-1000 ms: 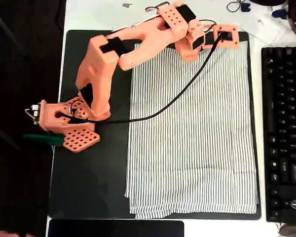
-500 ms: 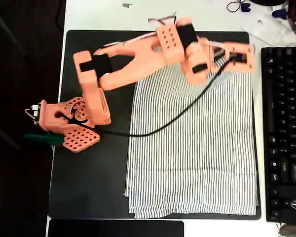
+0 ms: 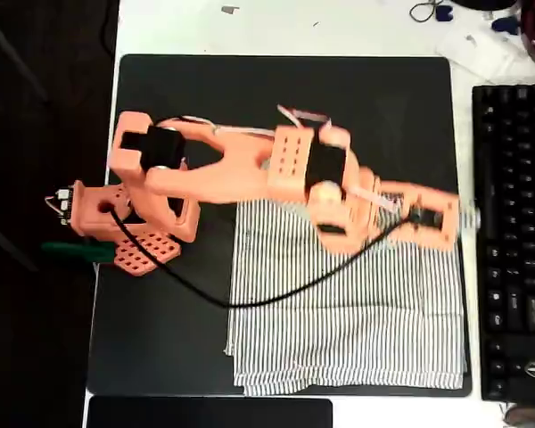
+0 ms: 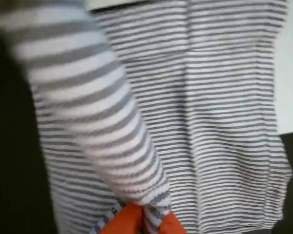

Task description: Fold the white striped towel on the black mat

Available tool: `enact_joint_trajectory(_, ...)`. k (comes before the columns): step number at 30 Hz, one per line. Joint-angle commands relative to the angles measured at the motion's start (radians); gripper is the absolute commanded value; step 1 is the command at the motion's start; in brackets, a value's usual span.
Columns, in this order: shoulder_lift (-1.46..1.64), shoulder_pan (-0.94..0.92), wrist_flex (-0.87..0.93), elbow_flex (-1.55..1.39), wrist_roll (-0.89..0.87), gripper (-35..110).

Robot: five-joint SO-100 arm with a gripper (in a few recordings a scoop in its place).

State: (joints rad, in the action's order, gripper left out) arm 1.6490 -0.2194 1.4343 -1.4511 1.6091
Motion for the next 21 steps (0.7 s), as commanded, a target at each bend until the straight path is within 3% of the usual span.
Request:
enact_joint_trajectory(1, 0.008, -0.075, -0.035, 0.006, 0.04, 0)
enact_joint_trajectory(12, -0.152, -0.302, -0.302, -0.066, 0.224, 0)
enact_joint_trajectory(21, -0.239, -0.38, -0.489, -0.199, 0.331, 0)
